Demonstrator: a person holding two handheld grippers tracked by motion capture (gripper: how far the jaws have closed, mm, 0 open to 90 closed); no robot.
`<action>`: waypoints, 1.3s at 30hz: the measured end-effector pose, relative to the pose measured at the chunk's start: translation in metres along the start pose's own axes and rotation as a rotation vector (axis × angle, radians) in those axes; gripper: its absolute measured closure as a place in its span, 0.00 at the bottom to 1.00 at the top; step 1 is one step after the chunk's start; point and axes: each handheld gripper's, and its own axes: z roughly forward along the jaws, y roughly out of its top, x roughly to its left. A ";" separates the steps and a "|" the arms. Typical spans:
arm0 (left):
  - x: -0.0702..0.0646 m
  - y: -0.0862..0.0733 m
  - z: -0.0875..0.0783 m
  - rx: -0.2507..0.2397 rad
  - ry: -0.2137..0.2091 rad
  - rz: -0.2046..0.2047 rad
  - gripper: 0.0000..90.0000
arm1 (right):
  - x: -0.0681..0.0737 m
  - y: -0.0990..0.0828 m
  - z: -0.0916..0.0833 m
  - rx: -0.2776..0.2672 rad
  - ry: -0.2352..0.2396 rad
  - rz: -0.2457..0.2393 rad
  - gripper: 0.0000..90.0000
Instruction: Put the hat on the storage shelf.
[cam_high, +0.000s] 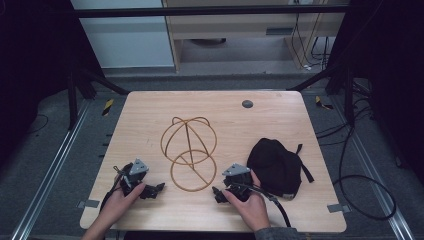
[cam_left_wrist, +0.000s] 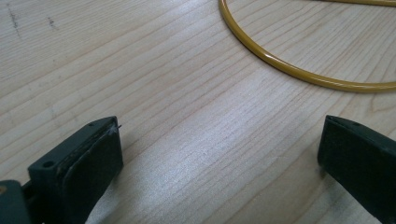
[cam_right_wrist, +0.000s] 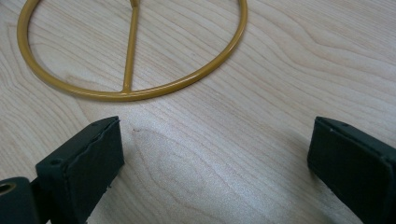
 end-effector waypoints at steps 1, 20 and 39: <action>0.000 0.000 0.000 0.000 0.001 -0.001 0.00 | 0.000 0.000 0.000 -0.001 -0.002 0.002 0.04; 0.000 0.000 0.000 0.000 0.003 -0.002 0.00 | -0.014 0.056 -0.079 0.096 -0.050 -0.120 0.11; -0.001 0.000 0.000 -0.001 0.005 -0.005 0.00 | -0.083 0.070 -0.145 0.221 -0.102 -0.054 0.24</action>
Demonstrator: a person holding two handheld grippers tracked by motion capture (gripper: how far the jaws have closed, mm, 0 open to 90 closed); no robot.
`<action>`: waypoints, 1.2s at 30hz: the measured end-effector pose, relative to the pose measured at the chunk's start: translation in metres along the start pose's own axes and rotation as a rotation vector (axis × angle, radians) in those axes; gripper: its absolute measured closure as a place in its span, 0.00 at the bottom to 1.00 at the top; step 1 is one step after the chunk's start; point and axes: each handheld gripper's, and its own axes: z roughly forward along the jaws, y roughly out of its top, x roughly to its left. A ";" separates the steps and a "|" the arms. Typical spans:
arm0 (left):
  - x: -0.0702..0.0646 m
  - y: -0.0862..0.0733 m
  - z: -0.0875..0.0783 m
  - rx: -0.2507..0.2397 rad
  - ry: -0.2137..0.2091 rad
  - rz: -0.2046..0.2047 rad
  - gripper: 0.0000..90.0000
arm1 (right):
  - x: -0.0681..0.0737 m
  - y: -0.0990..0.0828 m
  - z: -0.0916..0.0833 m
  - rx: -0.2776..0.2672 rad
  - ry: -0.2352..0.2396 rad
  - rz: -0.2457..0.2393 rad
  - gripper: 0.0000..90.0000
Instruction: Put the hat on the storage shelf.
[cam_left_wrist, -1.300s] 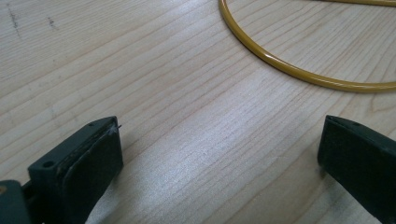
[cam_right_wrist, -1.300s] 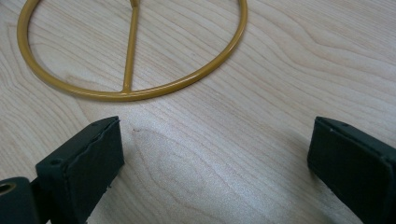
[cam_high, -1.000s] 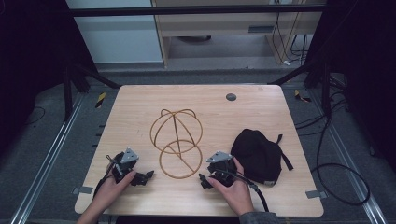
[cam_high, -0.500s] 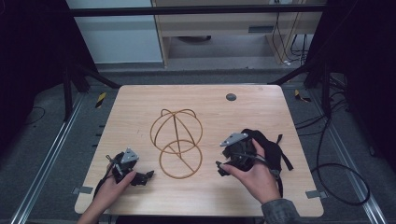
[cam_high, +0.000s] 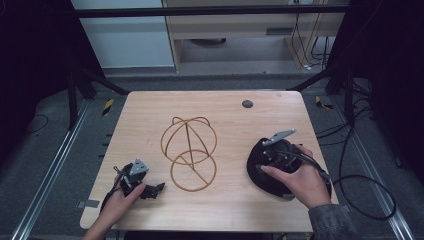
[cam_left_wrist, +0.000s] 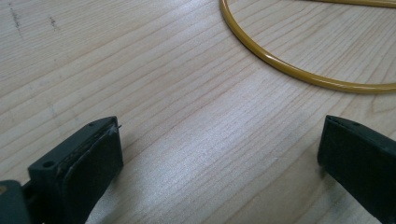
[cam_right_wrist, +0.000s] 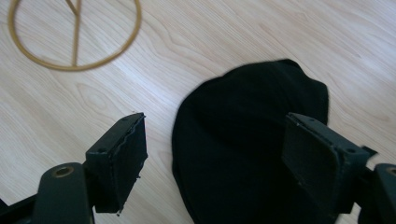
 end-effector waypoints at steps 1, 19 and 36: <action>0.000 0.000 0.000 0.000 0.000 0.000 0.00 | -0.002 -0.001 -0.001 0.015 -0.003 0.005 0.24; 0.000 0.000 0.000 0.000 0.000 0.000 0.00 | -0.035 -0.005 0.001 0.105 -0.001 0.030 0.30; 0.000 0.000 0.000 -0.002 -0.002 0.000 0.00 | -0.049 -0.003 0.023 0.167 0.001 0.041 0.41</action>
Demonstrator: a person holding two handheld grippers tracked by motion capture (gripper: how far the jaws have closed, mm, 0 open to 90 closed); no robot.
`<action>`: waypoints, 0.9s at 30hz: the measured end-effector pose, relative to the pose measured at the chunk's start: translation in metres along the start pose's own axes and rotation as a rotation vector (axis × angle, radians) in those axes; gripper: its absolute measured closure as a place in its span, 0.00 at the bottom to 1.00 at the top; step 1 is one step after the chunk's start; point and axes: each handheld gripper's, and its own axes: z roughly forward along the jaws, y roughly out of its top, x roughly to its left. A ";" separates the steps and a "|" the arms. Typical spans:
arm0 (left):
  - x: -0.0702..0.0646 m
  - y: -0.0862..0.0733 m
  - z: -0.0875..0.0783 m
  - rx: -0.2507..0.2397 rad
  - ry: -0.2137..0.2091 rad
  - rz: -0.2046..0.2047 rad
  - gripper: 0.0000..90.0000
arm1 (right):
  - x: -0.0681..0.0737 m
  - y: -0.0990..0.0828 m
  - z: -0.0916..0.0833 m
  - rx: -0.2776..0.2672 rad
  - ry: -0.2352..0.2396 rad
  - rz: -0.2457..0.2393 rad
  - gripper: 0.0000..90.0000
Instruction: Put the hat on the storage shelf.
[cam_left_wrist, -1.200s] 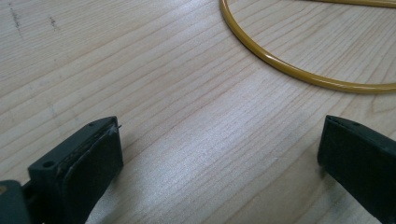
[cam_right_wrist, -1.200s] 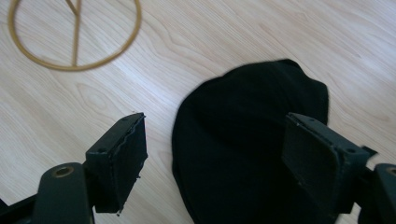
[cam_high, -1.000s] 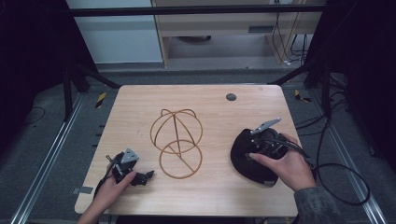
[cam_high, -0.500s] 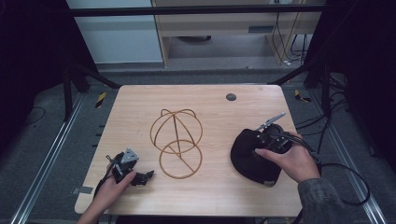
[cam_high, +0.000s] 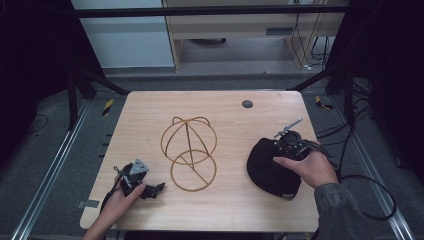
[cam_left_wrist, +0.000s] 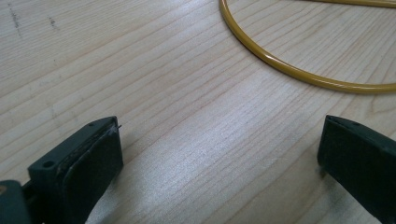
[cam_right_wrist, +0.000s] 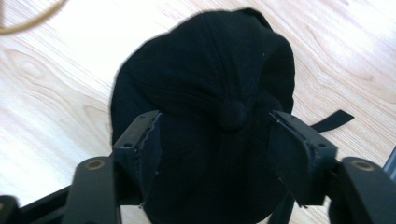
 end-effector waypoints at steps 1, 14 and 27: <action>0.000 0.000 0.000 0.000 0.000 0.000 0.00 | -0.001 0.000 0.003 0.008 -0.001 0.001 0.43; 0.000 0.000 0.000 0.000 0.000 0.000 0.00 | -0.012 0.006 0.024 0.034 0.019 0.012 0.71; 0.000 0.000 0.000 0.001 -0.002 0.003 0.00 | -0.012 0.003 0.004 -0.040 0.055 0.019 0.87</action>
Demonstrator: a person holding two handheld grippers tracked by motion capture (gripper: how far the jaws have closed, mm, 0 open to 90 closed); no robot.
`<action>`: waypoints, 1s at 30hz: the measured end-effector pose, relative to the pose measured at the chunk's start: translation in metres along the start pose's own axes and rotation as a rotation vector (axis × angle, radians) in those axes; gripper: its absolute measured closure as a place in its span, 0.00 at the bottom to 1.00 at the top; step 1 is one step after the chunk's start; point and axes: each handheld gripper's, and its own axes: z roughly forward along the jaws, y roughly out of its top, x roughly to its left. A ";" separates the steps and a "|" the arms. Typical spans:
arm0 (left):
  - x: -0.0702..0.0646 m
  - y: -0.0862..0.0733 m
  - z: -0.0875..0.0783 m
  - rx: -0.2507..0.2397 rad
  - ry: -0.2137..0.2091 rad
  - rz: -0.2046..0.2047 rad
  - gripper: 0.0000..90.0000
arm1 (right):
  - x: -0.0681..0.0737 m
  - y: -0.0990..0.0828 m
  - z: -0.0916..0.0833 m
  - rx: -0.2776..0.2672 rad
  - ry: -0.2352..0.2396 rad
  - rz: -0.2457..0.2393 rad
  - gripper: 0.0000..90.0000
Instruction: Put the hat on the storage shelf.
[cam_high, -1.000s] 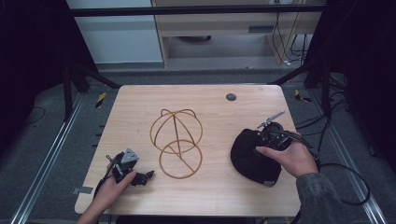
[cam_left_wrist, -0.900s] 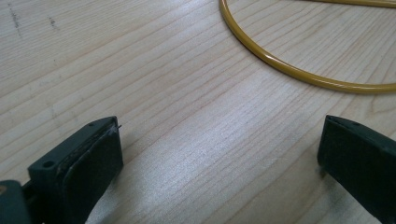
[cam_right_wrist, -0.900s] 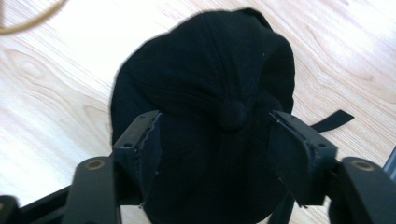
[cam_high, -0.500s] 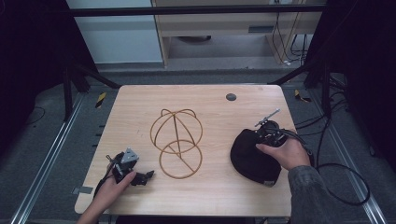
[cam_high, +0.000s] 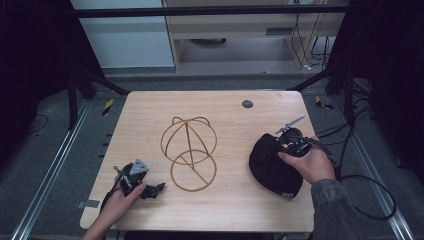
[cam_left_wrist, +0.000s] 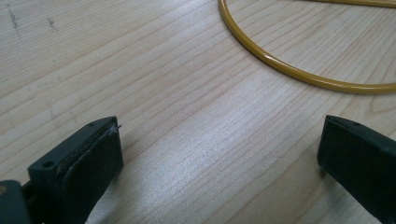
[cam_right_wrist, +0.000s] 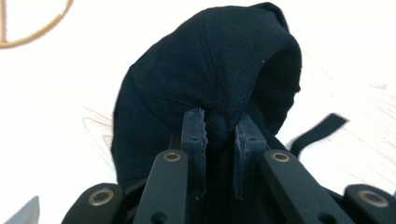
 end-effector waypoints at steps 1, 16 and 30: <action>0.000 0.000 0.000 0.001 0.000 0.001 0.00 | 0.001 0.000 -0.004 -0.014 0.002 0.003 0.87; 0.000 0.000 0.000 -0.001 -0.002 0.000 0.00 | 0.006 0.004 -0.059 -0.191 0.023 0.024 0.87; 0.000 0.000 0.001 -0.003 -0.003 0.003 0.00 | 0.009 0.014 -0.083 -0.281 0.034 0.030 0.87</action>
